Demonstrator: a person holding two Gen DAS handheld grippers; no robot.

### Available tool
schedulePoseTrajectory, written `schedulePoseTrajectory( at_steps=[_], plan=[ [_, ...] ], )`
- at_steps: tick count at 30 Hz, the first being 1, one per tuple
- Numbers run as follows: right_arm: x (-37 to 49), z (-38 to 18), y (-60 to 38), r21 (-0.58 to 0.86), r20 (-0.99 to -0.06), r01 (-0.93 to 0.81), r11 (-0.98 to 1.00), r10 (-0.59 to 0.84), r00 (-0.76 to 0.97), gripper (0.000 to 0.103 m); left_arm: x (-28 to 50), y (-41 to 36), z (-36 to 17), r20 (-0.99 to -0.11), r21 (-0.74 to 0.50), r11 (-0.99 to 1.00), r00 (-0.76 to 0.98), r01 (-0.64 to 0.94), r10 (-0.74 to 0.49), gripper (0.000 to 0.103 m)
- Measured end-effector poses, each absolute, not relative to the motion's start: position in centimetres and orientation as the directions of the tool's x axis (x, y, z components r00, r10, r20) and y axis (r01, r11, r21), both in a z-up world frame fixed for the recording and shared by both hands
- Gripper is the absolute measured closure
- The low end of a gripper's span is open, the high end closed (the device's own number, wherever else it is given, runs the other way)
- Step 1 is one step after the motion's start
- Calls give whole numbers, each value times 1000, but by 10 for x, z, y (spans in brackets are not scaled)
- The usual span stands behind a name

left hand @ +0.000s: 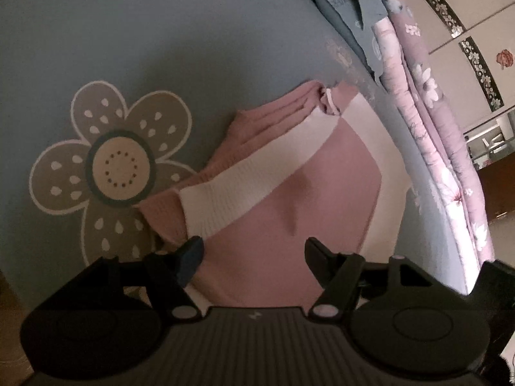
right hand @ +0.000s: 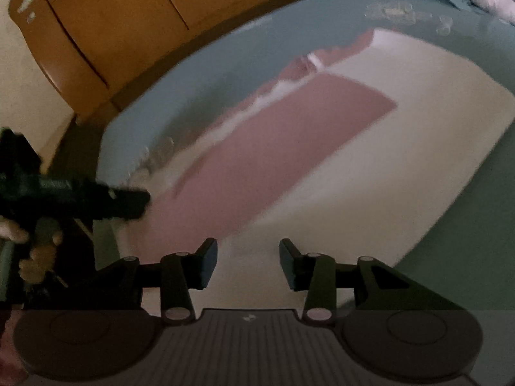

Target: Fold clothes

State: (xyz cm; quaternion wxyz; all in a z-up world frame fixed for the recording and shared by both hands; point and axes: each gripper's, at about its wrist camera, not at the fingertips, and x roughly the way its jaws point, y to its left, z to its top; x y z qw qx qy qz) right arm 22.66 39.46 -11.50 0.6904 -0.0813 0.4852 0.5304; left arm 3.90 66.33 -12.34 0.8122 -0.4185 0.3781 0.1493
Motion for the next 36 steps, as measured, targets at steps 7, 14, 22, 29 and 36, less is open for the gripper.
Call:
schedulePoseTrajectory(
  at_steps=[7,14,22,29,36],
  plan=[
    [185,-101,386,376,-736,-866,329,674,-64,57,44,631,-105,-759,-458,708,651,-538,3,34],
    [158,-124,396,297,-808,-894,335,588,-48,57,42,623,-120,-789,-394,742,613,-543,30,34],
    [152,-83,351,326,-778,-843,428,628,17,57,15,593,-75,-726,-387,794,686,-470,52,34],
    [135,-14,243,182,-826,-778,601,523,210,56,-57,528,-37,-698,-384,828,716,-409,30,31],
    [96,40,136,2,-827,-626,780,353,437,49,-122,470,-26,-745,-395,827,666,-400,-33,31]
  ],
)
